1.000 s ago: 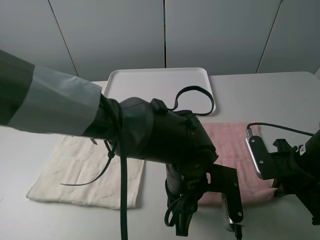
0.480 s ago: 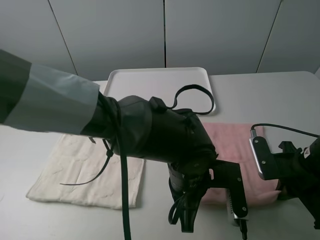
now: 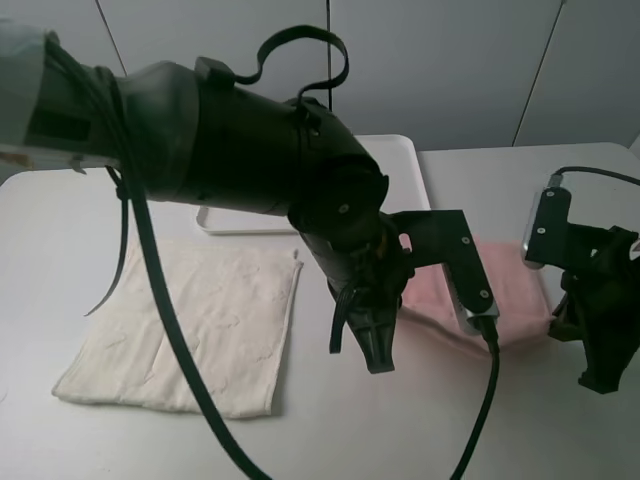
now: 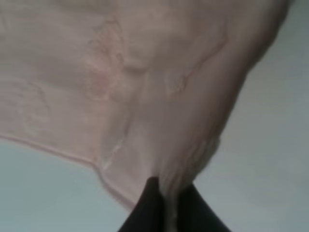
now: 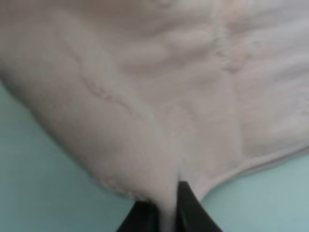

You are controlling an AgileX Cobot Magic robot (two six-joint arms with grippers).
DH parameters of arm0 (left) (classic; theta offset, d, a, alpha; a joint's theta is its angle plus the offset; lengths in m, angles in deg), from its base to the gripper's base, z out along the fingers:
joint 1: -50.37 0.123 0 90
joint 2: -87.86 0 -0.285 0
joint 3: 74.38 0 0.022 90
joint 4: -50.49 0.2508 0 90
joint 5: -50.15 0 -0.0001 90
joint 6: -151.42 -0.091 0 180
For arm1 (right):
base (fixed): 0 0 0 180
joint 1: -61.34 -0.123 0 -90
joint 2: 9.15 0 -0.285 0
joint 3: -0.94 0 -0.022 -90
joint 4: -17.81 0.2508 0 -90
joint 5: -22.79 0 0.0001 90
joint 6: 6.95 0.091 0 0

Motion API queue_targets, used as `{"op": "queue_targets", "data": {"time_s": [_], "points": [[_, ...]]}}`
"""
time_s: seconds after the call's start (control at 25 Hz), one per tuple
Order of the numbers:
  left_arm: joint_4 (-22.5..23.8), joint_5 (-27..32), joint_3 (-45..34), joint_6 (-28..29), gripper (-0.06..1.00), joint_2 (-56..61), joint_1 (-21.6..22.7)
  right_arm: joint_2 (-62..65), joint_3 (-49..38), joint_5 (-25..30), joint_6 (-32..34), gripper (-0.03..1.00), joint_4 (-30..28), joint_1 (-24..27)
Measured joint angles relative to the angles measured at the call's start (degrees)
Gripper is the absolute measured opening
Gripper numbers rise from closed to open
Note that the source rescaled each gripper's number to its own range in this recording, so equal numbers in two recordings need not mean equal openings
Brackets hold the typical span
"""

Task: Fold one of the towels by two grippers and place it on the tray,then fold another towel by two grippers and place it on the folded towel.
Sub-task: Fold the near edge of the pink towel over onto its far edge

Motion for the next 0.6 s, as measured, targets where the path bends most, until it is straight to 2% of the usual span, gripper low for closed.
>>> {"op": "queue_targets", "data": {"time_s": [0.12,0.28,0.6], "points": [[-0.3,-1.1,0.0,1.0,0.00,0.1,1.1,0.1,3.3,1.6,7.7,0.01,0.0,0.0],[-0.4,-3.8,0.0,4.6,0.00,0.1,3.4,0.1,5.4,1.9,14.7,0.01,0.0,0.0],[-1.5,-8.4,0.0,5.8,0.00,-0.1,6.9,0.1,5.5,-2.6,28.1,0.01,-1.7,0.0]]}}
